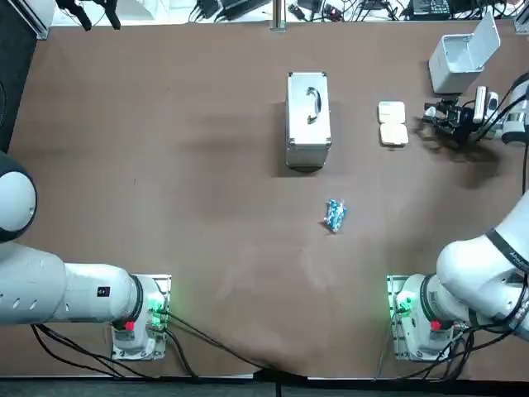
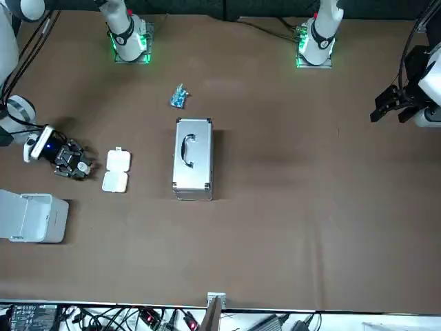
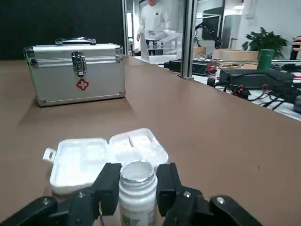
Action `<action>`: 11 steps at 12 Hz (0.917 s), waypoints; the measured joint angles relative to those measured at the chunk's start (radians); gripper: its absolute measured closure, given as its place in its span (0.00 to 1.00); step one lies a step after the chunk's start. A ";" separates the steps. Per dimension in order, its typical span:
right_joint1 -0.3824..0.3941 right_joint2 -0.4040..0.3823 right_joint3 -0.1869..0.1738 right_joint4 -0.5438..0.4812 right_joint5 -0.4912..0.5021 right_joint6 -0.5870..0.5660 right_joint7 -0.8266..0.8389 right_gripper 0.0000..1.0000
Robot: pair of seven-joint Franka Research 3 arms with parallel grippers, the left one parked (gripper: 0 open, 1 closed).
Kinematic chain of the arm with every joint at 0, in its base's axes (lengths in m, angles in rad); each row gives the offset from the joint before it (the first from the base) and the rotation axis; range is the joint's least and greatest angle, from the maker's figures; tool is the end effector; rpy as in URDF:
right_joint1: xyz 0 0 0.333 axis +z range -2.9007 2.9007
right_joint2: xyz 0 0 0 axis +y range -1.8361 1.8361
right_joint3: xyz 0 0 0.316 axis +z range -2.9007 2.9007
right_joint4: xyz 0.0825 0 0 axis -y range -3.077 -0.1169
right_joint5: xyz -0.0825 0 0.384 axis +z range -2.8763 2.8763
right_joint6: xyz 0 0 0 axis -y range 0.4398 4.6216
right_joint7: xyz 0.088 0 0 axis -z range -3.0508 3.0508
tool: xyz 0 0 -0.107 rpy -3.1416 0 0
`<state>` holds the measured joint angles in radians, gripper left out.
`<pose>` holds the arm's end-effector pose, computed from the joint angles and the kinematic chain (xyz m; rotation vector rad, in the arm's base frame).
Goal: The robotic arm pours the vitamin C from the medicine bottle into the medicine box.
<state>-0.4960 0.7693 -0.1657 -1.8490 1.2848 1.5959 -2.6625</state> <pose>0.5038 -0.2637 0.1117 -1.7131 -1.1777 -1.3007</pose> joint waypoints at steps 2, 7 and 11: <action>0.056 -0.027 -0.039 0.000 -0.007 0.002 0.021 0.57; 0.171 -0.124 -0.101 -0.070 -0.009 0.110 0.051 0.57; 0.210 -0.218 -0.103 -0.137 -0.019 0.230 0.087 0.57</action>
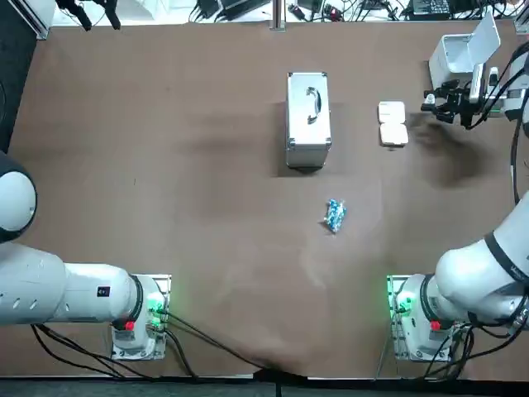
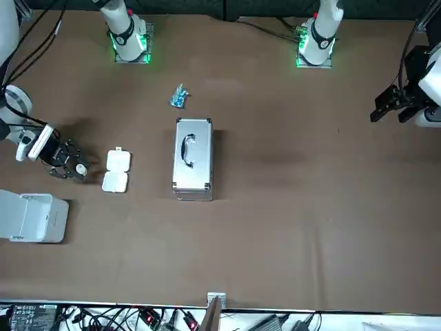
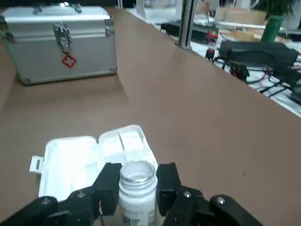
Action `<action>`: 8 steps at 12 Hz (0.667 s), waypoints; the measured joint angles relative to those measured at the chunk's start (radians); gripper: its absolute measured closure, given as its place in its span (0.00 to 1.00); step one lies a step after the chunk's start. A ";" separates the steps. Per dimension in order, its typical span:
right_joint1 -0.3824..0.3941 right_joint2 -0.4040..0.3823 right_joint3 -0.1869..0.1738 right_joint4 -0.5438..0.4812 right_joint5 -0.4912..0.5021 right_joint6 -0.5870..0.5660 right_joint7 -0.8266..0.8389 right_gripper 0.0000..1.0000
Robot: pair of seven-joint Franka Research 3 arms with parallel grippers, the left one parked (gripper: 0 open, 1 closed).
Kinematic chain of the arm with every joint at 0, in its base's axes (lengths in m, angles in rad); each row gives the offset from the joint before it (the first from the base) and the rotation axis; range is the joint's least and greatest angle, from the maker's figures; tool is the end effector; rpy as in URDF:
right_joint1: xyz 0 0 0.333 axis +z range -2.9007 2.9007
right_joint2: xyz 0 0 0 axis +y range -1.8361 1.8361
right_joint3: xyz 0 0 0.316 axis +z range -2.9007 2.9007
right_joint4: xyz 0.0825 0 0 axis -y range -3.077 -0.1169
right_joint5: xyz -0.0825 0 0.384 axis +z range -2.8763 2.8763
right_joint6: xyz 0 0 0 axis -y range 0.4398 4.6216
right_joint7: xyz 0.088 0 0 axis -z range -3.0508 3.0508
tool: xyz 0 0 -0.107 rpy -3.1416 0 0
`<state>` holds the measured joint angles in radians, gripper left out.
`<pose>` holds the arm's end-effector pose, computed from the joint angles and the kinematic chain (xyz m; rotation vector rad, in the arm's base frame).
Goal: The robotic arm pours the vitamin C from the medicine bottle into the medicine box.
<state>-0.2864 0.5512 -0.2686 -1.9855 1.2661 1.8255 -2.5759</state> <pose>0.5222 -0.2307 0.1837 -1.9221 -1.3404 -1.1567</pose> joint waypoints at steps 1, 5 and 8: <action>0.009 -0.017 0.000 -0.008 -0.013 0.033 0.016 0.57; 0.074 -0.078 0.001 -0.015 -0.170 0.208 0.170 0.57; 0.105 -0.107 0.021 -0.016 -0.265 0.268 0.277 0.57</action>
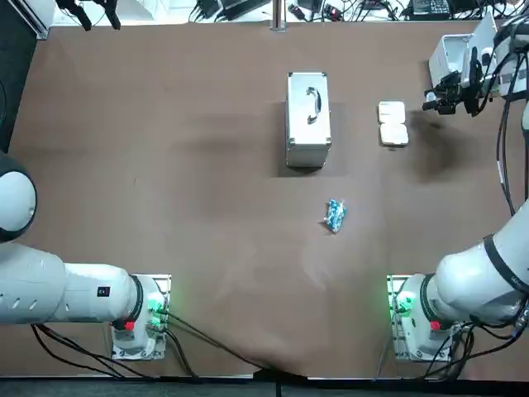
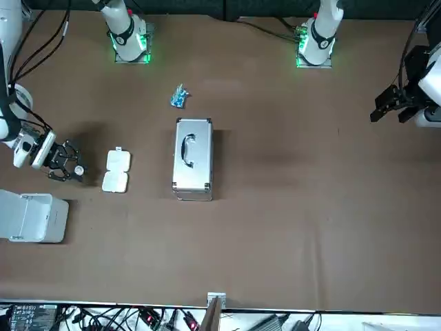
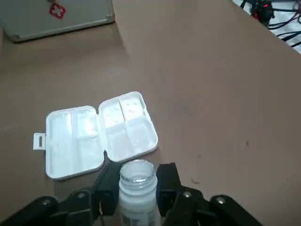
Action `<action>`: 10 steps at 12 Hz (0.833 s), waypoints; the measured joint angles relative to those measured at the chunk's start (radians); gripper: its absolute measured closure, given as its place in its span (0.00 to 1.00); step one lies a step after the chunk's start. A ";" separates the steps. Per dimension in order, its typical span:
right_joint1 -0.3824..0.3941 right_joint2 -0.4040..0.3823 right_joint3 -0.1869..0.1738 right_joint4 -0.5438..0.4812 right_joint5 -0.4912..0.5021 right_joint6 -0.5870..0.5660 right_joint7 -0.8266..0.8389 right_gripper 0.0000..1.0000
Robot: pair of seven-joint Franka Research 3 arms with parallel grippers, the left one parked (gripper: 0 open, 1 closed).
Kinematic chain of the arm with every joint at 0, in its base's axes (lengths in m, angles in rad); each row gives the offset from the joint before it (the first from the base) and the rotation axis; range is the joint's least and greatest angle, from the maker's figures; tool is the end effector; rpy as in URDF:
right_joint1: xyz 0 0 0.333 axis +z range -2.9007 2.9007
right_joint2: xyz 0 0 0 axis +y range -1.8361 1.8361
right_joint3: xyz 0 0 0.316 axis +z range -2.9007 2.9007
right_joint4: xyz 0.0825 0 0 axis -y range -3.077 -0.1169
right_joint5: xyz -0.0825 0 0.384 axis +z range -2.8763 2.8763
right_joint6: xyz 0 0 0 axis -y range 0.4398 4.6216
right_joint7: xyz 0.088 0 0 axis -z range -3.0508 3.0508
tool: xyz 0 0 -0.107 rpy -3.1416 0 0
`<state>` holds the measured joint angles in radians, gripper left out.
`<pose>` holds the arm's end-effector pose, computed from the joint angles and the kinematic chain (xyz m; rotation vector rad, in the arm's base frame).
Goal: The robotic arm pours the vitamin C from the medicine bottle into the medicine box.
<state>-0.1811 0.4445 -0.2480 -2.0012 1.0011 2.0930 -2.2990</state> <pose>0.5485 -0.2028 0.2278 -2.1553 -1.4905 -0.8020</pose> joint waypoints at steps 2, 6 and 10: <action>0.029 -0.012 0.005 -0.003 -0.026 0.045 0.030 0.57; 0.079 -0.038 0.008 -0.032 -0.127 0.153 0.128 0.57; 0.102 -0.047 0.027 -0.039 -0.239 0.257 0.230 0.57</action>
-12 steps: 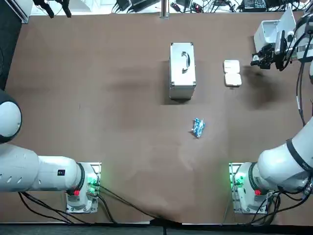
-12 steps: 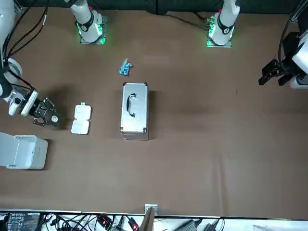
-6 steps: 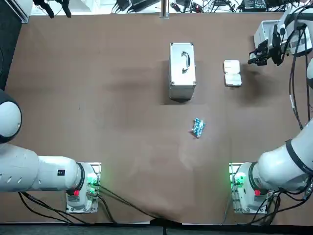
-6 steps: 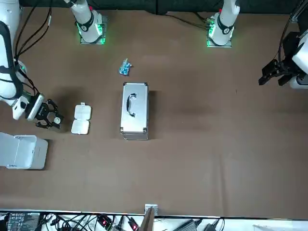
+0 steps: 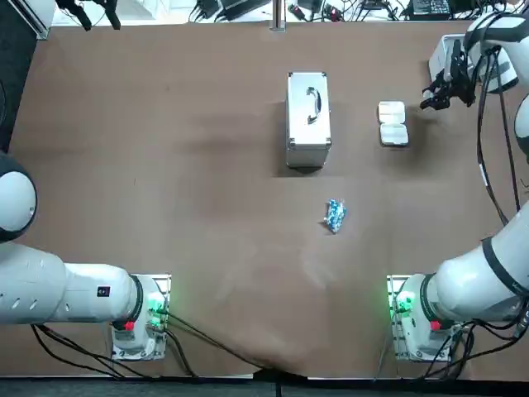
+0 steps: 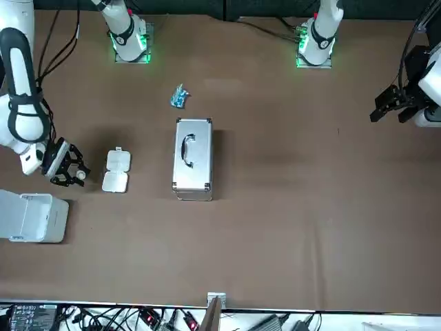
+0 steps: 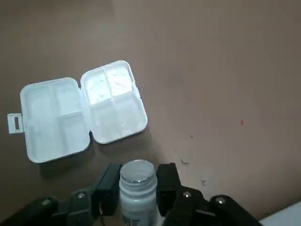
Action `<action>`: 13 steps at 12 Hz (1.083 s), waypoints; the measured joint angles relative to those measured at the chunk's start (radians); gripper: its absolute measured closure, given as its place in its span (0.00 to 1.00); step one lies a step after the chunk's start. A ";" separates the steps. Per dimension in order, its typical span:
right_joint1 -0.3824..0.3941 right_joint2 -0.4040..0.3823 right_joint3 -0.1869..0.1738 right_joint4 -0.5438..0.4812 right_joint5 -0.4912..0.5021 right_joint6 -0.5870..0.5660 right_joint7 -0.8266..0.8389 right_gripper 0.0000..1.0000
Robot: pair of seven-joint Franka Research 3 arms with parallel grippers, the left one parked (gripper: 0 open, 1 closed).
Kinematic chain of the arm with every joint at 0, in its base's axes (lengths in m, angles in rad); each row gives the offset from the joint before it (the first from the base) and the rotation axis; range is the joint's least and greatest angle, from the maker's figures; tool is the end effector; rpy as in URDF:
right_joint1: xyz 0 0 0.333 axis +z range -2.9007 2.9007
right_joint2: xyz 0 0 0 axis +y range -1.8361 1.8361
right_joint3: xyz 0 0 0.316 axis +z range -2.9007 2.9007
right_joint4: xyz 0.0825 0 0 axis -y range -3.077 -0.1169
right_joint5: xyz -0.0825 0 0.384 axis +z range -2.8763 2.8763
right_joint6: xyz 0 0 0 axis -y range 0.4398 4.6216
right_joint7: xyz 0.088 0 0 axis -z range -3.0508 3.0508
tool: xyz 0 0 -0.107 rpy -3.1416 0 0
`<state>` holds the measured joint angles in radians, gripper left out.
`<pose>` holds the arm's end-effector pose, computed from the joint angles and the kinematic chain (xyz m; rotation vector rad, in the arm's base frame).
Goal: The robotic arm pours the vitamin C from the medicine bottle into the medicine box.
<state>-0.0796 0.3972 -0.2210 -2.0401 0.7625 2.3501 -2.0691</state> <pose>0.5690 -0.1634 0.2462 -2.3595 -1.6465 -0.5559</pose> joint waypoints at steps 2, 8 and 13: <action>0.007 0.000 0.013 0.000 -0.061 0.024 0.081 0.57; 0.033 -0.001 0.083 0.000 -0.398 0.101 0.365 0.57; 0.038 -0.002 0.141 0.001 -0.657 0.152 0.548 0.57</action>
<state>-0.0411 0.3952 -0.0803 -2.0389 0.1059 2.5022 -1.5206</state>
